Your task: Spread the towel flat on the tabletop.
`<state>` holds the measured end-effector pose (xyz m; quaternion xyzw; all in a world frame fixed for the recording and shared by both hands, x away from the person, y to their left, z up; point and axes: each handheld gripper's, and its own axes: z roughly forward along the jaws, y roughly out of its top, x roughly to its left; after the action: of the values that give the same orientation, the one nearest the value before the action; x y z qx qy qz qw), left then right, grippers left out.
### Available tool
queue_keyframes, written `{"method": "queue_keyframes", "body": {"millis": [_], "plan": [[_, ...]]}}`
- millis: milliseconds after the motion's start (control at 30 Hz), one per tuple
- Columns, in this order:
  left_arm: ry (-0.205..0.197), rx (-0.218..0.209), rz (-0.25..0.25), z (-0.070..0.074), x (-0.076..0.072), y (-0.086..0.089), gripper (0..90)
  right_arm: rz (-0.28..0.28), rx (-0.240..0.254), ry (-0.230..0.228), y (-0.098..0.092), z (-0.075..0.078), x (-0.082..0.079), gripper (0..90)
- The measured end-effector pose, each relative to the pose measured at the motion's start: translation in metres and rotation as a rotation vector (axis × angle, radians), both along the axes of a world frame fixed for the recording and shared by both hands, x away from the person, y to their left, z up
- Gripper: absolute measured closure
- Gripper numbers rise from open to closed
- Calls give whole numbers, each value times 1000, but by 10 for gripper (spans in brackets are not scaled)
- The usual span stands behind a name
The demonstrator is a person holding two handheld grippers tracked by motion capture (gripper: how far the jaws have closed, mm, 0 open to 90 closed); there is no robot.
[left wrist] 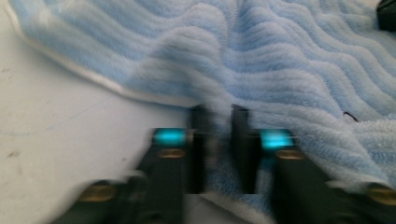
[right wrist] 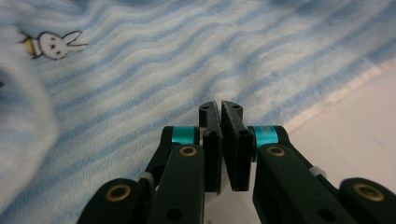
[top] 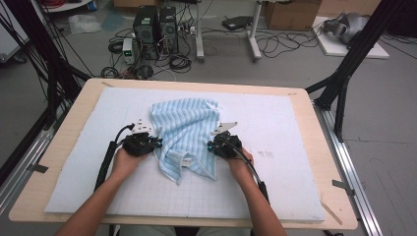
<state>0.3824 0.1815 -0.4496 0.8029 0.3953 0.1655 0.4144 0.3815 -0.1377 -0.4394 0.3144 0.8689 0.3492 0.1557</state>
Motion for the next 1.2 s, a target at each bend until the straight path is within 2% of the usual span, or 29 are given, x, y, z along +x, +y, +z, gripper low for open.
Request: {"method": "queue_keyframes", "body": {"millis": [100, 167, 200, 233, 333, 433, 467, 500, 533, 567, 633, 667, 733, 900, 1000, 1067, 1200], "plan": [[-7, 1, 37, 1, 10, 2, 840, -58, -9, -23, -9, 0, 5, 869], [-3, -20, 60, 2, 20, 4, 844, -105, -18, -41, -17, 1, 10, 870], [-2, -35, 73, 2, 25, 5, 852, -130, -16, -56, -22, 1, 13, 870], [-3, -22, 84, 2, 30, 5, 858, -159, 0, -59, -26, 2, 15, 871], [4, -49, 96, 0, 44, 6, 858, -231, 15, -91, -38, 4, 20, 871], [-6, -24, 96, 0, 51, 0, 858, -249, 28, -83, -42, 2, 22, 855], [-17, -25, 94, 0, 50, 0, 857, -248, 20, -76, -41, 2, 21, 802], [-20, -23, 97, 1, 50, 1, 844, -250, 19, -78, -40, 2, 19, 749], [-18, -33, 119, 1, 49, 2, 771, -246, 26, -84, -41, 4, 18, 699], [-13, -53, 138, 2, 48, 5, 660, -243, 33, -91, -43, 7, 15, 670], [-18, -75, 148, 4, 42, 10, 553, -237, 54, -101, -48, 12, 9, 628], [-17, -83, 143, 5, 38, 12, 534, -232, 69, -121, -52, 14, 4, 620], [-30, -106, 130, 5, 26, 16, 490, -221, 90, -130, -59, 16, -6, 605], [-48, -127, 41, 6, -4, 23, 467, -172, 102, -146, -71, 17, -28, 590], [-75, -169, 15, 10, -19, 21, 442, -156, 123, -132, -77, 17, -38, 531], [-88, -186, -8, 11, -30, 18, 414, -160, 130, -132, -80, 13, -47, 532], [-76, -187, -39, 6, -49, 7, 386, -148, 117, -99, -88, 3, -62, 603]]}}
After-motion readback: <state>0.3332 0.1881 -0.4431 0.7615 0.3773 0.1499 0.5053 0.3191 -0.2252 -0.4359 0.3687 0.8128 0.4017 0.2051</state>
